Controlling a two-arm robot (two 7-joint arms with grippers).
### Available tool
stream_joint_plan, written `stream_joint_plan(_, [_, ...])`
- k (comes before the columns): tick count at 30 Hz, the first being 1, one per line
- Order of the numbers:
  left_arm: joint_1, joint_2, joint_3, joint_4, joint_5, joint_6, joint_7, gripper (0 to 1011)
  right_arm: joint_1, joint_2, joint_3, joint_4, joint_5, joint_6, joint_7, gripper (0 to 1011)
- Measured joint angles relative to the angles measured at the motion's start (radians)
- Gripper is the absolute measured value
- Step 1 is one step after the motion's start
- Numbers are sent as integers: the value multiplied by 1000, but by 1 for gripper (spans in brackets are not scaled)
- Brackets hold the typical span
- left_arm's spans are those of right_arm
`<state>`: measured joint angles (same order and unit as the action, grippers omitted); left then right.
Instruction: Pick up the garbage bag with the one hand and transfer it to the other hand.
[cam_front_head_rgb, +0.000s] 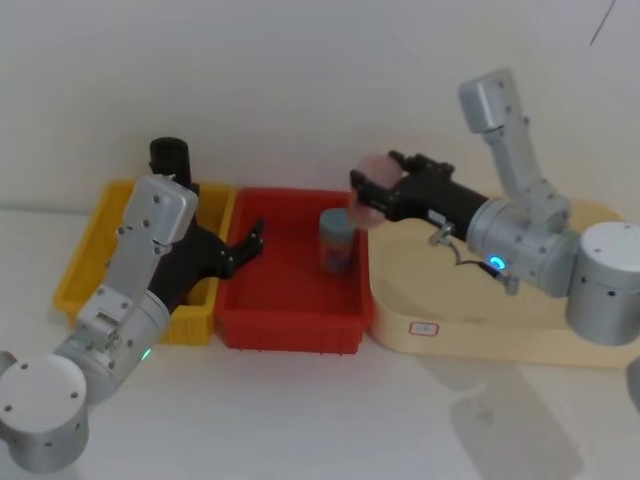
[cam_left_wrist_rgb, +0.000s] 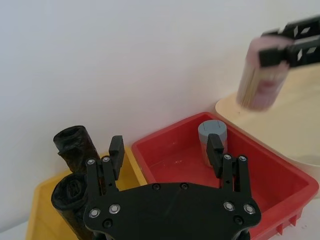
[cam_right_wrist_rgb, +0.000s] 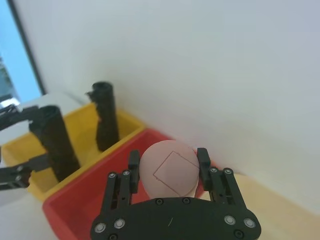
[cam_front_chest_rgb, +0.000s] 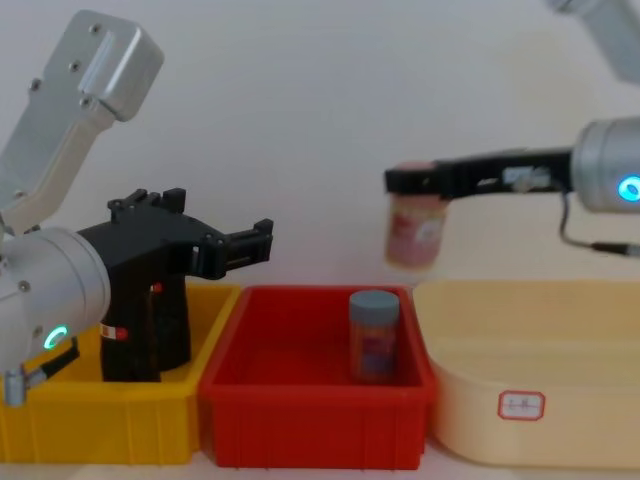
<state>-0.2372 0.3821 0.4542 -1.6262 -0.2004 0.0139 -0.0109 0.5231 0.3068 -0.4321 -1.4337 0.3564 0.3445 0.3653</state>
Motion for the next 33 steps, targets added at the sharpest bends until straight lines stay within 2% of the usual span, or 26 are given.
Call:
stream_joint_plan(7, [0,0,0,0,0,0,0,1002,-57,28,71,-111,4,28,-80,665])
stream_joint_plan(8, [0,0,0,0,0,0,0,1001,-57,28,71,-111,4,28,-80,664])
stream_joint_plan(17, [0,0,0,0,0,0,0,1002,-125,51,155,-197,4,90,-181,665])
stream_joint_plan(24, [0,0,0,0,0,0,0,1001,-161,59,202,-217,5,154,-237,664])
stream_joint_plan(33, [0,0,0,0,0,0,0,1001,-176,58,236,-198,13,235,-275,664])
